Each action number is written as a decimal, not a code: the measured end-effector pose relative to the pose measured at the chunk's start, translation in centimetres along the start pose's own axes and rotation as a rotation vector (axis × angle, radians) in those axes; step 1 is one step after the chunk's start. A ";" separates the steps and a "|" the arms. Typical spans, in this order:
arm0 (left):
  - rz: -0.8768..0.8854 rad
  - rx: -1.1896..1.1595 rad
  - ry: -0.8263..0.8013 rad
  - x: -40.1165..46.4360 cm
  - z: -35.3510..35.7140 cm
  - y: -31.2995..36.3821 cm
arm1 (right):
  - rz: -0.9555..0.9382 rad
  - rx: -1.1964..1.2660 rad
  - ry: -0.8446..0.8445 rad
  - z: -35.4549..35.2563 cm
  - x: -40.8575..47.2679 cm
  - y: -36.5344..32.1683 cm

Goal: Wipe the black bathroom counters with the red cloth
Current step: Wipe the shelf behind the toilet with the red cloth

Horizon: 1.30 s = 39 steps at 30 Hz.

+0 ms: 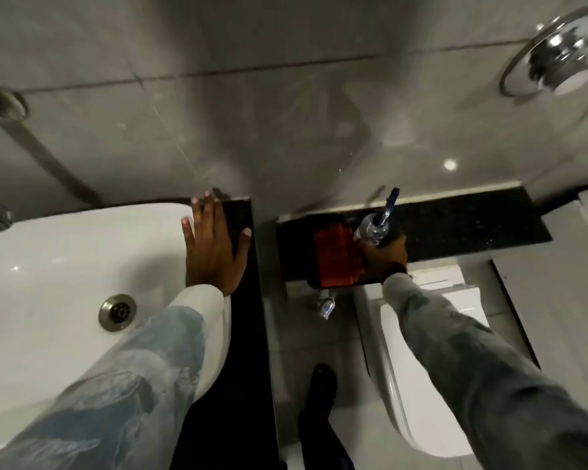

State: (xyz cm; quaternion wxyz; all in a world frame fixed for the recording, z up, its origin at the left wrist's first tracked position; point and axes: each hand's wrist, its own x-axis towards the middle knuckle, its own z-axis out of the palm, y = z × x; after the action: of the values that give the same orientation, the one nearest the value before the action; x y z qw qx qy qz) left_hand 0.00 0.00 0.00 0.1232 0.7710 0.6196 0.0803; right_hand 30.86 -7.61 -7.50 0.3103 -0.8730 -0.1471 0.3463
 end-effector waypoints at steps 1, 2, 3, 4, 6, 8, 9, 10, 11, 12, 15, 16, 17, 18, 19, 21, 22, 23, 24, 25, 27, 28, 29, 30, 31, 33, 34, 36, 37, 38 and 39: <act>-0.003 0.030 0.011 0.3 0.0 0.1 | -0.042 0.037 0.001 0.1 1.1 -0.5; -0.009 0.056 0.024 0.7 -0.1 0.2 | -0.081 0.082 -0.016 0.0 1.8 -1.1; -0.011 0.090 0.023 0.9 0.0 0.1 | -0.120 0.112 -0.018 -0.1 2.7 -1.4; -0.003 0.108 0.023 1.0 -0.1 0.0 | -0.155 0.112 -0.012 -0.1 3.3 -2.0; -0.001 0.120 0.013 0.8 0.2 0.1 | -0.198 0.062 -0.017 0.5 4.4 -2.5; 0.008 0.136 0.029 0.9 0.3 -0.1 | -0.203 0.017 -0.050 0.9 5.4 -3.2; 0.004 0.149 0.030 1.0 0.3 -0.1 | -0.198 -0.015 -0.054 1.1 5.7 -3.7; -0.001 0.158 0.022 1.0 0.2 -0.1 | -0.198 -0.033 -0.046 1.1 6.0 -4.1; -0.006 0.165 0.015 1.0 0.1 0.1 | -0.197 -0.038 -0.035 0.9 6.0 -4.4; -0.007 0.174 0.012 0.9 0.2 0.1 | -0.179 -0.020 -0.028 0.7 5.9 -4.7; -0.007 0.159 0.003 0.9 -0.2 0.4 | -0.151 0.036 -0.011 -1.4 4.8 -5.2; -0.012 0.150 0.007 0.9 -0.3 0.4 | -0.148 0.017 -0.049 -1.9 4.4 -5.3; -0.014 0.149 0.008 0.9 -0.4 0.5 | -0.142 -0.007 -0.099 -2.4 3.7 -5.4; -0.017 0.143 0.002 0.8 -0.5 0.6 | -0.143 -0.017 -0.162 -2.8 3.0 -5.3; -0.016 0.135 0.002 0.7 -0.6 0.7 | -0.141 -0.001 -0.230 -3.0 2.1 -4.8; -0.022 0.123 0.003 0.6 -0.7 0.7 | -0.089 0.021 -0.336 -2.6 0.9 -3.5; -0.025 0.118 -0.001 0.6 -0.7 0.7 | -0.060 0.012 -0.375 -2.2 0.2 -2.7; -0.026 0.112 0.000 0.5 -0.7 0.7 | -0.038 -0.007 -0.401 -1.9 -0.7 -1.9; -0.028 0.111 -0.001 0.5 -0.7 0.6 | -0.023 -0.026 -0.433 -1.4 -1.4 -1.0; -0.029 0.109 -0.005 0.5 -0.6 0.6 | -0.008 -0.053 -0.454 -0.9 -2.1 -0.1; -0.028 0.114 -0.010 0.5 -0.5 0.5 | 0.019 -0.214 -0.438 0.0 -2.8 1.4; -0.029 0.117 -0.007 0.5 -0.4 0.4 | 0.030 -0.303 -0.415 0.2 -3.2 1.9; -0.028 0.119 -0.006 0.6 -0.4 0.3 | 0.045 -0.340 -0.402 0.4 -3.5 2.2; -0.027 0.121 -0.009 0.6 -0.3 0.2 | 0.059 -0.340 -0.400 0.7 -3.6 2.6; -0.025 0.122 -0.008 0.6 -0.2 0.2 | 0.071 -0.347 -0.386 0.8 -3.7 2.9; -0.019 0.120 -0.004 0.6 -0.2 0.2 | 0.077 -0.403 -0.354 0.9 -3.8 3.3; -0.019 0.119 -0.005 0.6 -0.2 0.2 | 0.072 -0.434 -0.359 0.9 -3.9 3.3; -0.016 0.122 -0.002 0.7 -0.2 0.2 | 0.080 -0.454 -0.387 0.7 -3.8 3.4; -0.014 0.123 0.000 0.7 -0.2 0.3 | 0.089 -0.448 -0.391 0.6 -3.7 3.4; -0.015 0.122 0.000 0.7 -0.2 0.2 | 0.092 -0.442 -0.382 0.5 -3.5 3.4; -0.016 0.120 0.001 0.7 -0.2 0.2 | 0.089 -0.440 -0.368 0.3 -3.2 3.3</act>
State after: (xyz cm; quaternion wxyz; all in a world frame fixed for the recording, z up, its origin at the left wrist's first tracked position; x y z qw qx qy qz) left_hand 0.29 0.66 0.22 0.0772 0.7720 0.6294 0.0424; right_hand 28.49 -11.52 -8.17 0.0661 -0.8474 -0.2340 0.4720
